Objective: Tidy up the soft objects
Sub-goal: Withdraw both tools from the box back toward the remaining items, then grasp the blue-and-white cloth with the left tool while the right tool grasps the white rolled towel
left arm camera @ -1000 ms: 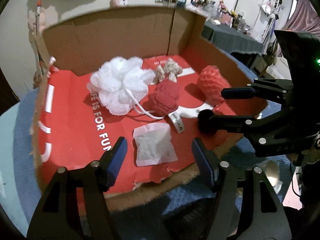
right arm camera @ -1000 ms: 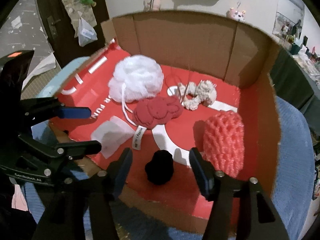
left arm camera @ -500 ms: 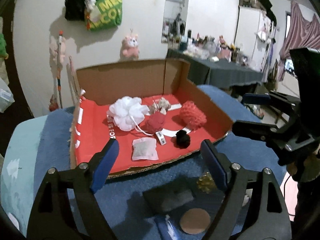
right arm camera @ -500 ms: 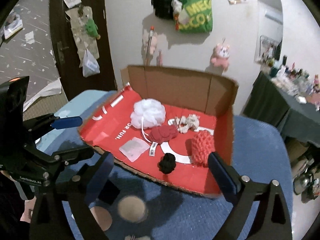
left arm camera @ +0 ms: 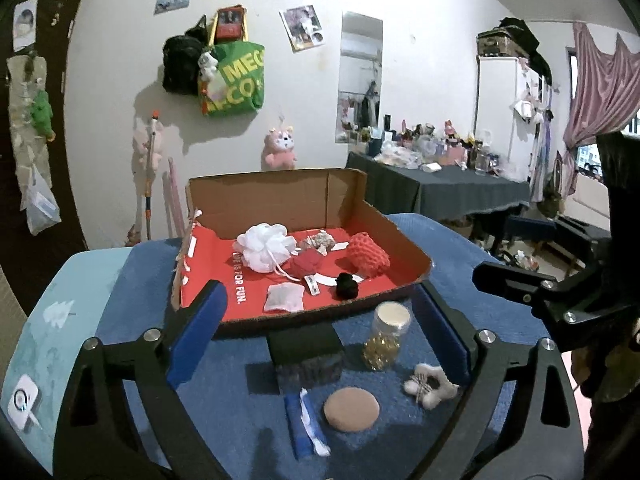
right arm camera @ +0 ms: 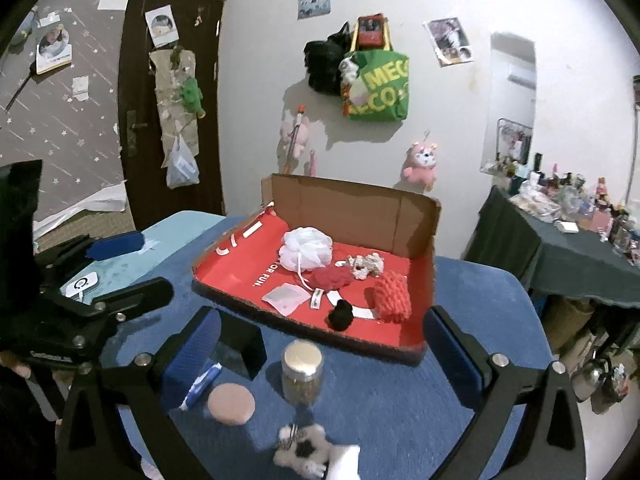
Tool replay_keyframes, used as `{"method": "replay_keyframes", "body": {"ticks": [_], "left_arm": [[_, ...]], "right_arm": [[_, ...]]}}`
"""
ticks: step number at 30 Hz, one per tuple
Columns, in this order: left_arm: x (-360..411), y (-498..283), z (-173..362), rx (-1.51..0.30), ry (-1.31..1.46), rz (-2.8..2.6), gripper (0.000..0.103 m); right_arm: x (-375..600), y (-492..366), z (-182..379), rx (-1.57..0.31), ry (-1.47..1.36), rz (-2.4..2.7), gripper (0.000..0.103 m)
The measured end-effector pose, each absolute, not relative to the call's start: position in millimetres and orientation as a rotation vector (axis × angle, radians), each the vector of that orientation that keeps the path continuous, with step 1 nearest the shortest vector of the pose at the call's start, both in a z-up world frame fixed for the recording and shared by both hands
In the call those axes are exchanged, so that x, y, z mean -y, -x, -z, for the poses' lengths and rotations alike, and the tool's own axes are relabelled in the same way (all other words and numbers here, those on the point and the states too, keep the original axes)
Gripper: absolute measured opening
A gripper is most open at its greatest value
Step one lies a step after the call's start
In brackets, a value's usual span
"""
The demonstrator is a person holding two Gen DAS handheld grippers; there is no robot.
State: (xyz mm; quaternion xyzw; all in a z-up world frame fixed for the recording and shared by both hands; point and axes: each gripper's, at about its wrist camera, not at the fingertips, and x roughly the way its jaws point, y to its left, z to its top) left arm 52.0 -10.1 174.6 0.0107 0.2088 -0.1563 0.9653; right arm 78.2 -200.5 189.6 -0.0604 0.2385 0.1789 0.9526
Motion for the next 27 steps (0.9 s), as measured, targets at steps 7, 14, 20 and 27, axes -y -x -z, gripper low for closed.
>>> {"method": "replay_keyframes", "body": {"ticks": [7,14,20,27], "left_arm": [[13.5,-20.7,-152.2,-0.389,-0.014,0.277,0.097],[15.2,-15.9,-123.5,-0.431,-0.009,0.265,0.097],[17.5,-21.5,-94.4,-0.498,-0.007,0.254,0.097],[18.7,-29.1,-65.1,-0.567,0.001,0.231,0.097]], "right_arm": [[210.9,-41.0,-163.7,-0.444,0.094,-0.265,0.103],[222.5,-24.1,-134.4,-0.452,0.024,-0.229,0.103],[222.4,-31.3,-103.1,-0.504,0.015,-0.205,0.103],[217.8,-41.2,-71.1,-0.561,0.025,-0.187,0.103]]}}
